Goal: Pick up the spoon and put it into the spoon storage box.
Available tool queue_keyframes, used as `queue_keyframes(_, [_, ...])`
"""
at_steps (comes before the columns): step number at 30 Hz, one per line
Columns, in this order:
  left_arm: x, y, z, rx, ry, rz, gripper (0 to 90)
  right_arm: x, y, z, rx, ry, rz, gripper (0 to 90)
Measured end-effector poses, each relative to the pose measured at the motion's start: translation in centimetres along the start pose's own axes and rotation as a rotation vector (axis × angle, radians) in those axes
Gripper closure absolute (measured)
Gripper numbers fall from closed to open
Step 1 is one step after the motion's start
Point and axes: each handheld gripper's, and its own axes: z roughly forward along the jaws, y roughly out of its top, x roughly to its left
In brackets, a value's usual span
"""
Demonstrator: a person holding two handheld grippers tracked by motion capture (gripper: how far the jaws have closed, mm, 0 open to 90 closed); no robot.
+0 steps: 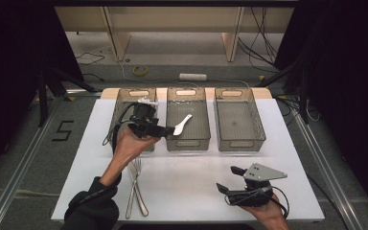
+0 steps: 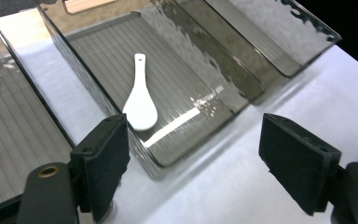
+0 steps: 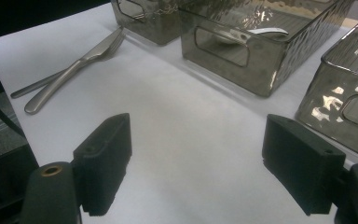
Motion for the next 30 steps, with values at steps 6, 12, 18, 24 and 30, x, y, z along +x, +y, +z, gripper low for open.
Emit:
queue_keyframes(6, [-0.6, -2.4, -0.6, 0.013, -0.025, 0.020, 23.6, 0.0, 0.0, 0.0, 0.002, -0.002, 0.000, 24.9])
queue_keyframes(12, [-1.4, -3.6, -0.9, 0.026, -0.025, 0.030, 23.5, 0.1, 0.0, 0.1, 0.001, -0.006, -0.001, 24.9])
queue_keyframes(18, [-2.2, -4.7, -0.9, 0.056, 0.000, 0.049, 23.3, 0.1, 0.0, 0.0, 0.001, -0.005, -0.005, 24.9])
queue_keyframes(24, [-2.4, -6.2, -1.2, 0.074, -0.023, 0.055, 23.5, 0.0, -0.1, 0.0, 0.003, -0.004, -0.006, 24.9])
queue_keyframes(30, [-2.7, -7.4, -1.7, 0.072, -0.070, 0.061, 23.2, 0.0, -0.1, 0.0, 0.007, -0.003, -0.008, 24.9])
